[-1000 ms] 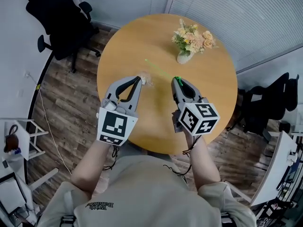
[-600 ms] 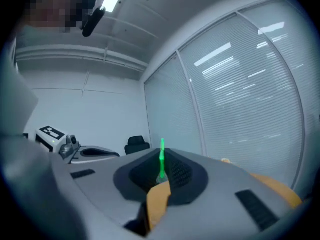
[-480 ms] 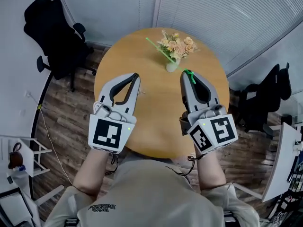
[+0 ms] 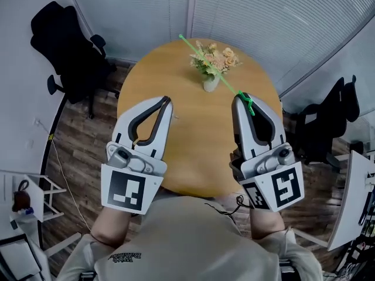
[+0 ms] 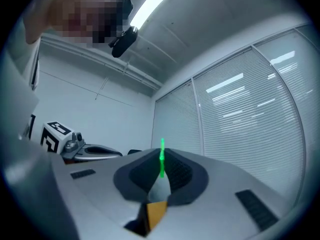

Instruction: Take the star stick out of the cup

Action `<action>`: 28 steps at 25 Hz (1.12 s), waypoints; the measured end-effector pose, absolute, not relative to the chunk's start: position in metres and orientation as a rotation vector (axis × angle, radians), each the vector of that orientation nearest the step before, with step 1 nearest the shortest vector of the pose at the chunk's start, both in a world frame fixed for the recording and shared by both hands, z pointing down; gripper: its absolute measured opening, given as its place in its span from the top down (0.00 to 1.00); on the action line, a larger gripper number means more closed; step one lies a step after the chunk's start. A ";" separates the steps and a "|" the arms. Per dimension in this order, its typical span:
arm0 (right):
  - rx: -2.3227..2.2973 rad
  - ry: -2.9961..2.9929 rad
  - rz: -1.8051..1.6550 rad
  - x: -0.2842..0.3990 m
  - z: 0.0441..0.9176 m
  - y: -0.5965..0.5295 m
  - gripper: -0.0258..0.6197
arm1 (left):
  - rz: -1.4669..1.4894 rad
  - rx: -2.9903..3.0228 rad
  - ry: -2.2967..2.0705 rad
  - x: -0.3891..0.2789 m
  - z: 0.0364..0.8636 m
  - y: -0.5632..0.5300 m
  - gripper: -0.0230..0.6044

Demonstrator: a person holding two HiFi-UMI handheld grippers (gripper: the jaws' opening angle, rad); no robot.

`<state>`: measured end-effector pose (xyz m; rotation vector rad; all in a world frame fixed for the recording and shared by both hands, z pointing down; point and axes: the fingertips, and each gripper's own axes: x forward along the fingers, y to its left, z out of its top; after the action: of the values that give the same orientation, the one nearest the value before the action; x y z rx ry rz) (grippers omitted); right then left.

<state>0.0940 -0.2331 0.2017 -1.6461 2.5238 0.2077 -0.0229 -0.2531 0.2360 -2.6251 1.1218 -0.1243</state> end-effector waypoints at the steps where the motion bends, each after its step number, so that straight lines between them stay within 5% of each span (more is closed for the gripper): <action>1: -1.643 2.527 0.207 0.094 0.202 -0.231 0.90 | -0.130 -2.624 1.127 -0.024 0.238 -0.251 0.93; 28: -1.618 2.620 0.138 0.089 0.233 -0.206 0.90 | -0.179 -2.694 1.176 -0.032 0.265 -0.225 0.93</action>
<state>0.0886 -0.2059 0.2332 -1.6184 2.6203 0.1383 -0.0315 -0.2249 0.2645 -2.6939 1.1761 -0.1792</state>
